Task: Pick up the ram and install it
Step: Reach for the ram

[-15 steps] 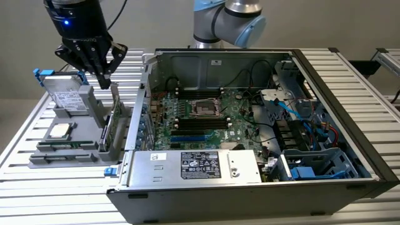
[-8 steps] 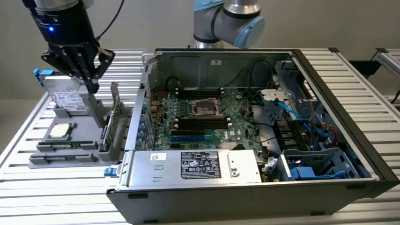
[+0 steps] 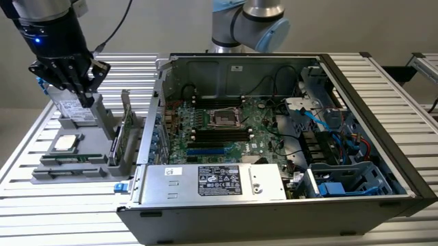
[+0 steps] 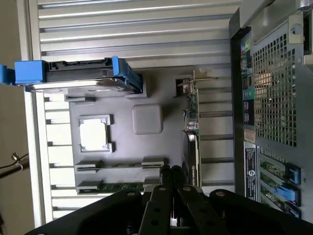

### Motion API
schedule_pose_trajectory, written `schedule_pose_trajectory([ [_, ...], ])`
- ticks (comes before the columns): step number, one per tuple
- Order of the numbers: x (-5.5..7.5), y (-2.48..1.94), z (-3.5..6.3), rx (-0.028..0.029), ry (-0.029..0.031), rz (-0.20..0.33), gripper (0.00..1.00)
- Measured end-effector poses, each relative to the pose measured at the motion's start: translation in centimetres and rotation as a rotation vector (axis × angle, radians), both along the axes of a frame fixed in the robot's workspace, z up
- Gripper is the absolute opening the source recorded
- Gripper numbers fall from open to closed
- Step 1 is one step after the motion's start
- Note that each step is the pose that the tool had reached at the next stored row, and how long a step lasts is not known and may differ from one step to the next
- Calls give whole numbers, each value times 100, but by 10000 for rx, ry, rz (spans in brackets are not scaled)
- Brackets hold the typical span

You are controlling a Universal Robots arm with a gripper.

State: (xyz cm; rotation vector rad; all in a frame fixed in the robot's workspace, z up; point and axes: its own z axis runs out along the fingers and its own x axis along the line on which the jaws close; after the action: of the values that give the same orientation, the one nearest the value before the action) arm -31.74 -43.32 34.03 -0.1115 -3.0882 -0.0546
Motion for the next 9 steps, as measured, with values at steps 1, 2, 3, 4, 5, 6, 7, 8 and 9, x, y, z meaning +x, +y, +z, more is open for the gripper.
schedule_pose_trajectory([
  [1,-31,-7,-15,0,20,1,10],
  [2,-63,-15,-31,-1,42,1,10],
  [3,-92,-23,-47,-1,64,1,10],
  [4,-116,-32,-62,-1,87,1,10],
  [5,-133,-42,-75,0,108,1,10],
  [6,-143,-57,-85,0,135,2,10],
  [7,-150,-71,-94,0,161,2,10],
  [8,-155,-86,-102,0,190,5,10],
  [9,-160,-102,-110,-1,218,8,10],
])
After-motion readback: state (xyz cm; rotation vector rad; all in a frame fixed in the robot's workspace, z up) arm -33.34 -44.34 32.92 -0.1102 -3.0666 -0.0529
